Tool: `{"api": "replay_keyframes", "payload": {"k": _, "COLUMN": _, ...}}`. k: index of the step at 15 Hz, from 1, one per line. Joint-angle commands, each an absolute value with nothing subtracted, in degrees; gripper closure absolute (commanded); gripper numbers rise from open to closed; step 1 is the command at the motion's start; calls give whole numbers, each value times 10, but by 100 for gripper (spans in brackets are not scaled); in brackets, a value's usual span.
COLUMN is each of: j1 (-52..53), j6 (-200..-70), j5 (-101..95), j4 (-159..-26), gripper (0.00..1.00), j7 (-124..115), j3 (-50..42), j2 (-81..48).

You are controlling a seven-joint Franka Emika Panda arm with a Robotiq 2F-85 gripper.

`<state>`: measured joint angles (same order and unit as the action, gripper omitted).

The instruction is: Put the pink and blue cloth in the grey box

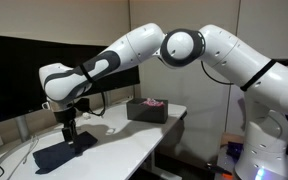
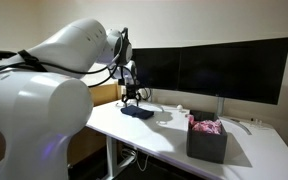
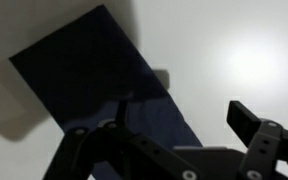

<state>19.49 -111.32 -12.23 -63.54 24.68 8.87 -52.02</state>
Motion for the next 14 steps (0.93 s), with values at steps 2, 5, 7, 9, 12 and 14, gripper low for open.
{"api": "replay_keyframes", "payload": {"k": 2, "j1": 222, "j6": -1070, "j5": -143, "j4": -474, "gripper": 0, "j7": 231, "j3": 59, "j2": -608}}
{"api": "replay_keyframes", "payload": {"k": 5, "j1": 227, "j6": -1039, "j5": -133, "j4": -398, "gripper": 0, "j7": 237, "j3": 48, "j2": -655}}
{"api": "replay_keyframes", "payload": {"k": 7, "j1": 225, "j6": -1020, "j5": -127, "j4": -363, "gripper": 0, "j7": 239, "j3": 47, "j2": -682}}
{"api": "replay_keyframes", "payload": {"k": 9, "j1": 222, "j6": -1008, "j5": -126, "j4": -344, "gripper": 0, "j7": 240, "j3": 47, "j2": -702}}
{"api": "replay_keyframes", "payload": {"k": 12, "j1": 223, "j6": -992, "j5": -120, "j4": -305, "gripper": 0, "j7": 241, "j3": 46, "j2": -738}}
{"api": "replay_keyframes", "payload": {"k": 14, "j1": 225, "j6": -983, "j5": -118, "j4": -281, "gripper": 0, "j7": 240, "j3": 44, "j2": -760}}
